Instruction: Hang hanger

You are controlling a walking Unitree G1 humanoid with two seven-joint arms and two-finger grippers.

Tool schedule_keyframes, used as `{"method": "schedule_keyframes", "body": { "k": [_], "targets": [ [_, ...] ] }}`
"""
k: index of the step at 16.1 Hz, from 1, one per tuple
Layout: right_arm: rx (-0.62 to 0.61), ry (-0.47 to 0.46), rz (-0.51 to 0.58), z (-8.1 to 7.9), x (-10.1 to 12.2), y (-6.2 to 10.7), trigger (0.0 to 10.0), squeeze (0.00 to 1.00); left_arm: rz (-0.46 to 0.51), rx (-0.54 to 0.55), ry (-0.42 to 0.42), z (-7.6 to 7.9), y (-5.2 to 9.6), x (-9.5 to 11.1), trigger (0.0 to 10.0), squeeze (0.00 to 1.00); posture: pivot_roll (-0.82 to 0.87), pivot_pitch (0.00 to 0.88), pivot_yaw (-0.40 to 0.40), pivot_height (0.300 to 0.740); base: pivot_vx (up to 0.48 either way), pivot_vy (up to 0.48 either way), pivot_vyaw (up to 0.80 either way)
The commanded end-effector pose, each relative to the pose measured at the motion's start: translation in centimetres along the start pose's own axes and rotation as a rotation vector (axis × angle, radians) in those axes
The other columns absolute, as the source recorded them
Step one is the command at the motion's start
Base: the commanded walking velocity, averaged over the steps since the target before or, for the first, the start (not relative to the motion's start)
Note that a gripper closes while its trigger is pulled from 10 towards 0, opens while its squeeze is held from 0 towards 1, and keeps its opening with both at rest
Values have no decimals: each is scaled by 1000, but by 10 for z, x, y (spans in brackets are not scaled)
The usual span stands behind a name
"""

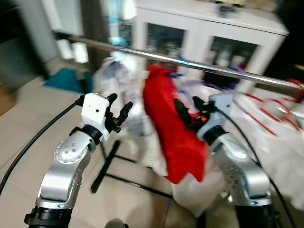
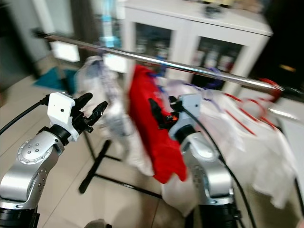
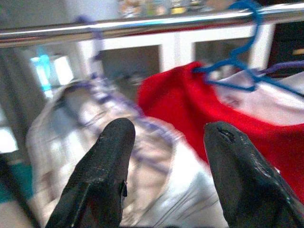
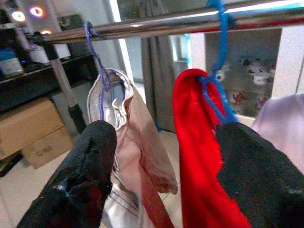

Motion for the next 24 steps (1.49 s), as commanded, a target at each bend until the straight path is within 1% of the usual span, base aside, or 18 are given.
{"method": "schedule_keyframes", "body": {
  "k": [1,3,6,7,8,10,12,13,15,21,23,24],
  "targets": [
    [-54,8,-13,7,-1,0,10000,1000,1,-9,-21,3,0,1,10000,0,3,0,-40,740,0,0,800],
    [-129,12,40,9,5,-2,10000,1000,21,-4,-2,4,1,1,10000,0,-1,0,-41,740,137,0,0],
    [-176,55,92,15,16,0,10000,1000,4,6,-1,3,2,-4,10000,0,-4,2,-46,740,396,0,0],
    [-222,63,116,24,22,2,10000,1000,1,6,2,4,2,-5,10000,0,-4,3,-49,740,424,0,0],
    [-236,78,114,27,23,3,10000,1000,1,5,6,5,3,-5,10000,0,-4,4,-51,740,424,0,0],
    [-239,89,109,30,23,5,10000,1000,-1,-5,7,7,4,-6,10000,0,-3,7,-56,740,424,0,800],
    [-230,67,109,31,22,7,10000,1000,-11,-38,10,12,6,-7,10000,0,-1,9,-60,740,343,0,213],
    [-170,116,55,31,16,10,10000,1000,-1,-71,10,18,8,-6,10000,0,-2,10,-60,740,0,0,0],
    [-155,150,40,35,15,12,10000,1000,1,-72,18,19,8,-6,10000,0,-1,9,-60,740,0,0,0],
    [-134,180,34,43,22,14,10000,1000,-5,-119,24,21,10,-6,10000,0,0,0,-64,740,0,0,0],
    [-125,163,-4,47,23,14,10000,1000,0,-201,39,28,13,-5,10000,0,2,0,-69,740,0,0,0],
    [-98,154,-72,48,21,10,10000,1000,3,-330,52,37,19,-2,10000,0,3,0,-71,740,0,0,0]
  ]
}}
Point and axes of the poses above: a point about 5 cm out from each wrist's last joint towards the gripper, its own y axis pointing back from the gripper into the wrist, its own x axis along the axis of the wrist's last joint, z = x × y, the point moved 2 cm from there along -y, pointing out of the wrist towards the gripper, and after that the axes turned 5 degrees about -y, right-handed, at the moved point
